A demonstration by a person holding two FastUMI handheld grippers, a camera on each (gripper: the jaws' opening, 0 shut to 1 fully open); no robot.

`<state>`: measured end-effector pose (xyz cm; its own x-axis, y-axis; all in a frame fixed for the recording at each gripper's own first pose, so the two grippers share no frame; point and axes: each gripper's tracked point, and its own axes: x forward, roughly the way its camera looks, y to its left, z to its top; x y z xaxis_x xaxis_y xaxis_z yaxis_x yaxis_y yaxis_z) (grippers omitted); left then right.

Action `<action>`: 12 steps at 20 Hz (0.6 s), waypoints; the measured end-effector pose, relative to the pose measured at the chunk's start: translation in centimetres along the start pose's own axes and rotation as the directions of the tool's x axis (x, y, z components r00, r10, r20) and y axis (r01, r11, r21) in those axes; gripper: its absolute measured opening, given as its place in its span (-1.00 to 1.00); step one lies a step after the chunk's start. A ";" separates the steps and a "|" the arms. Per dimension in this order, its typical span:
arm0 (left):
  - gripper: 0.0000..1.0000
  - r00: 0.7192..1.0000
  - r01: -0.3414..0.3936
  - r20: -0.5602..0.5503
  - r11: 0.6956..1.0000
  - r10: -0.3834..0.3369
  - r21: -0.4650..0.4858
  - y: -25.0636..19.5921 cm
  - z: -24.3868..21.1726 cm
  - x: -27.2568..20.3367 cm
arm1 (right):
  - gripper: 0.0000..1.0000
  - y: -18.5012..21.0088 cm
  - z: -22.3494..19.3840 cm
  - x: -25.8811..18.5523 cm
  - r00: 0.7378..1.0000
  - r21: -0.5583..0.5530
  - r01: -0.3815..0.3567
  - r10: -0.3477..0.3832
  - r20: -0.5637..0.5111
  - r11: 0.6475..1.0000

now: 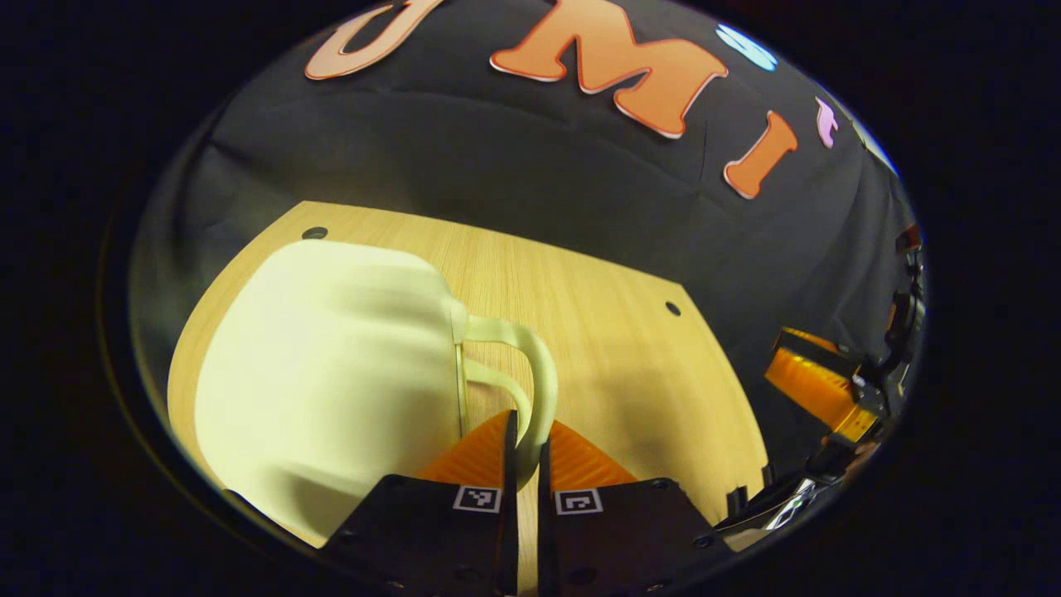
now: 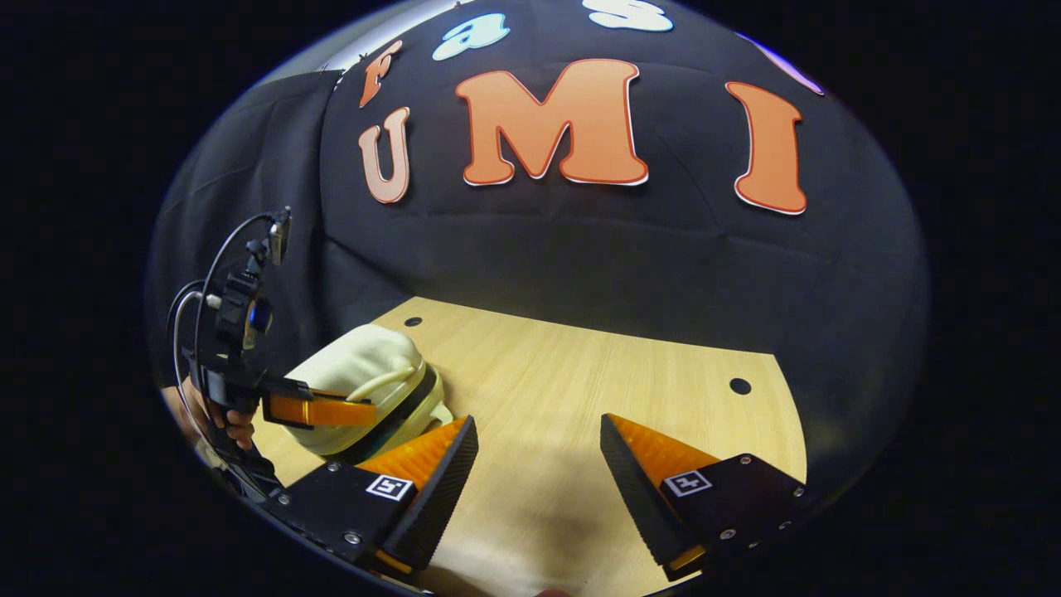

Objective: First open the suitcase, pack the skin care products into it, and then close the suitcase.

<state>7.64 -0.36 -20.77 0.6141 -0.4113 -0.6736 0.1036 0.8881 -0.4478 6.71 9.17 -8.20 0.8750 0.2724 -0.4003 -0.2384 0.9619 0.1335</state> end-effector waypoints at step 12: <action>0.24 0.995 0.030 -0.104 0.982 -0.011 0.184 -4.9 -3.3 0.4 | 0.89 -3.6 0.7 -1.7 0.994 -0.039 0.082 -0.079 0.077 0.996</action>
<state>4.79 -5.56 -20.73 0.5281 -0.4404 -0.7261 0.2645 0.8978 -0.3521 6.36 5.24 -7.36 0.9210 0.1932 -0.3384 -0.1819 0.9812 0.0651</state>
